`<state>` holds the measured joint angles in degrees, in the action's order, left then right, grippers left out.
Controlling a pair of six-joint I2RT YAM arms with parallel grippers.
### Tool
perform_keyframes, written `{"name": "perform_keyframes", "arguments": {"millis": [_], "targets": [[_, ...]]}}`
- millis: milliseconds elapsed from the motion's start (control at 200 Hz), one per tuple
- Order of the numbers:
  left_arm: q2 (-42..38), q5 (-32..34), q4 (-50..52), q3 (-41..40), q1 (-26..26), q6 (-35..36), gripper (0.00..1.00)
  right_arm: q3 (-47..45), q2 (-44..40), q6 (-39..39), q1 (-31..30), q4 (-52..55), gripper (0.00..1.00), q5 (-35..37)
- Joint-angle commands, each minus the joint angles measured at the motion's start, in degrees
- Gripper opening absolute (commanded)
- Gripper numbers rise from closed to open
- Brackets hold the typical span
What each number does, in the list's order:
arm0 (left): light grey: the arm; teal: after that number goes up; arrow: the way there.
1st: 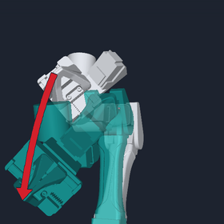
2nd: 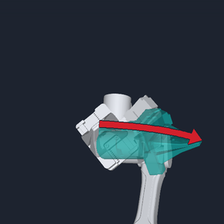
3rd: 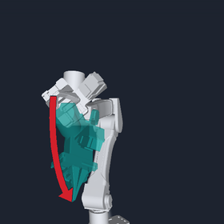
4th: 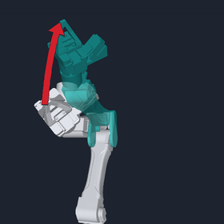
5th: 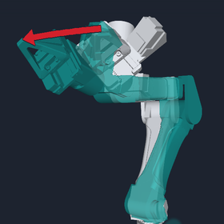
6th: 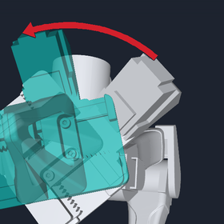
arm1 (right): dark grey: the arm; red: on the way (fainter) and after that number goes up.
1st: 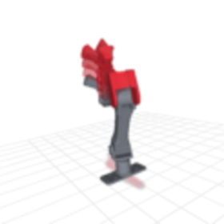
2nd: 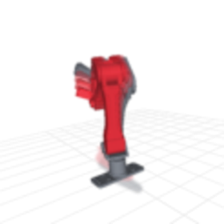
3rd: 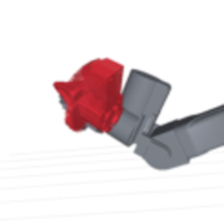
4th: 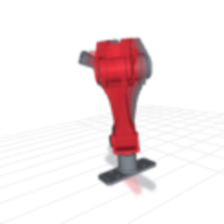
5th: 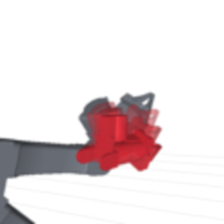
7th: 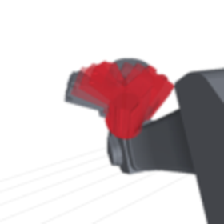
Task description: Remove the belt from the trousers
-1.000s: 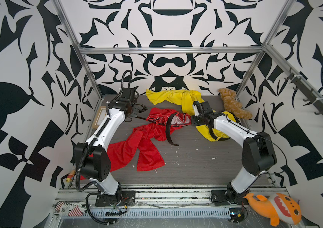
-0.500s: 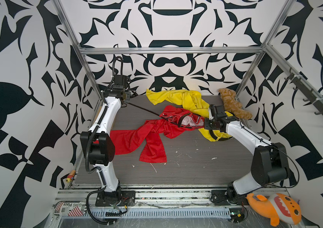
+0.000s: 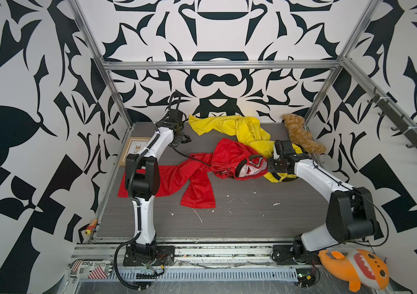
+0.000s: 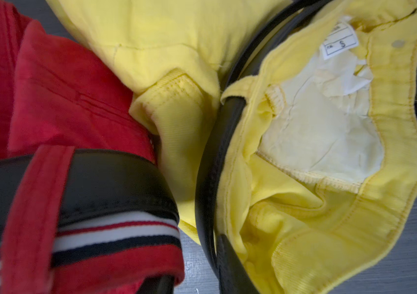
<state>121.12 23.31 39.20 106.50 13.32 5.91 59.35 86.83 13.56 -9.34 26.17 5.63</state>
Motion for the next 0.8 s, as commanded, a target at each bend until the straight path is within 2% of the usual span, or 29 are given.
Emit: {"name": "perform_keyframes", "arguments": {"millis": [0, 70, 175, 310, 405, 485, 605, 795], "targets": [[-0.1, -0.8, 4.3, 1.4, 0.3, -4.1, 0.77, -0.4, -0.9, 0.7, 0.7, 1.4, 0.31, 2.2], [-2.3, -2.3, 6.5, 1.1, 1.9, -6.3, 0.92, -0.6, -1.0, 0.7, 0.7, 1.2, 0.31, 1.8], [-7.7, -3.9, 7.1, -1.7, 6.6, -8.3, 1.0, -0.7, -1.0, 0.8, 0.7, 0.8, 0.31, 1.5], [-11.0, -5.3, 13.1, -2.3, 14.3, -12.0, 0.99, -0.8, -1.0, 0.8, 0.7, 0.5, 0.31, 1.3], [-12.0, -7.5, 16.8, -3.4, 17.6, -18.0, 0.98, -1.0, -1.2, 0.8, 0.7, 0.4, 0.31, 1.1], [-13.2, -11.6, 16.5, -6.7, 18.7, -22.7, 0.95, -1.2, -1.2, 0.8, 0.7, 0.1, 0.31, 1.0], [-14.6, -12.0, 12.6, -13.3, 18.9, -27.5, 0.9, -1.8, -1.2, 0.8, 0.7, -0.6, 0.31, 0.8], [-13.7, -13.1, 8.6, -16.9, 18.3, -32.2, 0.86, -2.3, -0.8, 0.7, 0.7, -1.4, 0.31, 0.4]]}}
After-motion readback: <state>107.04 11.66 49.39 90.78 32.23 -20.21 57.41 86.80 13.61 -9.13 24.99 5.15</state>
